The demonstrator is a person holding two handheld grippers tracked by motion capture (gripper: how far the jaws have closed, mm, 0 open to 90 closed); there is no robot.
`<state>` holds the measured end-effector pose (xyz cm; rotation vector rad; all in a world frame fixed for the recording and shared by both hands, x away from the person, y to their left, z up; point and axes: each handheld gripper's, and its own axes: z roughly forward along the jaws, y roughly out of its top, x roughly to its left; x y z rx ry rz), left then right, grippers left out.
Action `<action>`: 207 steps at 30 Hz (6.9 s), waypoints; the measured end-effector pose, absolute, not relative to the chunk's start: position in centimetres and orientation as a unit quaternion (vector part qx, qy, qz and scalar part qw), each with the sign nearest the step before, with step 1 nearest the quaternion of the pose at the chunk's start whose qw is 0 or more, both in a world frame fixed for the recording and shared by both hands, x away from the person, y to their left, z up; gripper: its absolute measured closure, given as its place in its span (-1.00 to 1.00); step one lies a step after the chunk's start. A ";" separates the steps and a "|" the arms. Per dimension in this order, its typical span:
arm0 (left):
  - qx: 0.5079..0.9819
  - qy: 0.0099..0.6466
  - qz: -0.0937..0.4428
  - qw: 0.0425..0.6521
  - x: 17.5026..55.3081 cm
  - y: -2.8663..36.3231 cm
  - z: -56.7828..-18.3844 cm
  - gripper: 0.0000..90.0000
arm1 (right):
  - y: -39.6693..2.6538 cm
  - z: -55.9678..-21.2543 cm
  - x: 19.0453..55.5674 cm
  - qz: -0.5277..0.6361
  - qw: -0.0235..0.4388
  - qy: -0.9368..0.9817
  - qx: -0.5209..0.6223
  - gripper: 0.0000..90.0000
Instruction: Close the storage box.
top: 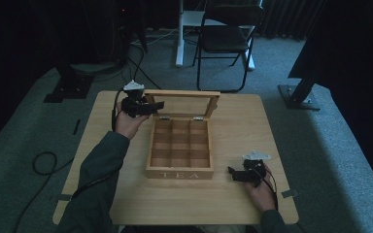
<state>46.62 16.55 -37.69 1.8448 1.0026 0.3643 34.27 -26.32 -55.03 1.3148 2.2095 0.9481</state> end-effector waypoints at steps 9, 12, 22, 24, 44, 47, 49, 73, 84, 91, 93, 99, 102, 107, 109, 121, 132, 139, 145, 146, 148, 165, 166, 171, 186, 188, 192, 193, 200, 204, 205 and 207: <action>0.761 0.404 0.163 0.481 45.1 16.4 -38.0 -0.28 | -26.3 -55.0 34.3 0.339 0.200 0.790 0.470 -0.72; 0.758 0.406 0.175 0.480 44.5 16.3 -37.8 -0.28 | -26.3 -55.0 34.3 0.339 0.199 0.790 0.470 -0.72; 0.752 0.413 0.178 0.483 43.4 16.7 -37.5 -0.28 | -26.3 -55.0 34.3 0.339 0.200 0.789 0.471 -0.72; 0.752 0.416 0.179 0.480 43.1 16.6 -37.5 -0.28 | -26.3 -55.0 34.3 0.339 0.199 0.789 0.471 -0.72; 0.749 0.426 0.166 0.479 40.8 16.8 -38.5 -0.31 | -26.3 -55.0 34.3 0.339 0.200 0.790 0.470 -0.72; 0.749 0.428 0.168 0.477 40.3 16.8 -38.8 -0.31 | -26.3 -55.0 34.3 0.339 0.200 0.790 0.471 -0.72; 0.750 0.427 0.170 0.476 40.0 16.8 -39.0 -0.31 | -26.3 -55.0 34.3 0.339 0.200 0.789 0.471 -0.72; 0.749 0.440 0.183 0.461 38.1 16.5 -40.4 -0.32 | -26.3 -55.0 34.3 0.339 0.200 0.790 0.470 -0.72; 0.750 0.443 0.173 0.461 37.6 16.6 -41.0 -0.35 | -26.3 -55.0 34.3 0.339 0.200 0.790 0.471 -0.72; 0.749 0.441 0.169 0.465 37.3 16.7 -41.6 -0.35 | -26.3 -55.0 34.3 0.339 0.200 0.790 0.471 -0.72; 0.749 0.441 0.168 0.466 37.2 16.7 -41.7 -0.35 | -26.3 -55.0 34.3 0.339 0.200 0.790 0.471 -0.72; 0.747 0.442 0.170 0.466 36.8 16.7 -42.0 -0.35 | -26.3 -55.0 34.3 0.339 0.200 0.790 0.470 -0.72; 0.747 0.444 0.169 0.466 36.6 16.7 -42.2 -0.35 | -26.3 -55.0 34.3 0.339 0.200 0.789 0.471 -0.72; 0.747 0.444 0.167 0.465 36.2 16.7 -42.5 -0.35 | -26.3 -55.0 34.3 0.339 0.200 0.789 0.471 -0.72; 0.748 0.442 0.165 0.467 36.1 16.8 -42.6 -0.35 | -26.3 -55.0 34.3 0.339 0.200 0.790 0.471 -0.72; 0.752 0.427 0.164 0.475 35.1 17.0 -42.5 -0.35 | -26.3 -55.0 34.3 0.339 0.200 0.789 0.472 -0.72; 0.755 0.431 0.155 0.470 34.3 17.1 -43.6 -0.35 | -26.3 -55.0 34.3 0.339 0.201 0.789 0.472 -0.72; 0.756 0.431 0.154 0.468 33.9 17.0 -44.0 -0.35 | -26.3 -55.0 34.3 0.339 0.201 0.789 0.471 -0.72; 0.757 0.431 0.155 0.466 33.5 16.9 -44.3 -0.34 | -26.3 -55.0 34.3 0.339 0.200 0.788 0.473 -0.72; 0.757 0.431 0.155 0.466 33.5 16.9 -44.3 -0.34 | -26.3 -55.0 34.3 0.339 0.200 0.788 0.473 -0.72; 0.758 0.431 0.155 0.465 33.4 16.9 -44.5 -0.34 | -26.3 -55.0 34.3 0.339 0.200 0.788 0.473 -0.72; 0.763 0.429 0.157 0.456 32.8 16.7 -45.6 -0.32 | -26.3 -55.0 34.3 0.339 0.200 0.788 0.473 -0.72; 0.763 0.430 0.156 0.456 32.7 16.7 -45.7 -0.32 | -26.3 -55.0 34.3 0.339 0.200 0.788 0.473 -0.72; 0.765 0.429 0.155 0.454 32.6 16.6 -45.9 -0.32 | -26.3 -55.0 34.3 0.339 0.200 0.789 0.472 -0.72; 0.770 0.428 0.153 0.447 32.3 16.4 -46.5 -0.32 | -26.3 -55.0 34.3 0.339 0.200 0.789 0.472 -0.72; 0.771 0.428 0.152 0.446 32.3 16.4 -46.5 -0.32 | -26.3 -55.0 34.3 0.339 0.200 0.789 0.472 -0.72; 0.771 0.428 0.152 0.445 32.2 16.4 -46.6 -0.32 | -26.3 -55.0 34.3 0.339 0.200 0.789 0.472 -0.72; 0.772 0.429 0.152 0.444 32.2 16.4 -46.7 -0.32 | -26.3 -55.0 34.3 0.339 0.200 0.789 0.472 -0.72; 0.773 0.431 0.149 0.441 32.1 16.3 -47.0 -0.32 | -26.3 -55.0 34.3 0.339 0.200 0.789 0.472 -0.72; 0.776 0.429 0.152 0.436 32.0 16.3 -47.2 -0.32 | -26.3 -55.0 34.3 0.339 0.200 0.789 0.472 -0.72; 0.776 0.430 0.152 0.436 31.9 16.3 -47.3 -0.32 | -26.3 -55.0 34.3 0.339 0.200 0.789 0.472 -0.72; 0.776 0.430 0.151 0.435 31.9 16.3 -47.4 -0.32 | -26.3 -55.0 34.3 0.339 0.200 0.789 0.472 -0.72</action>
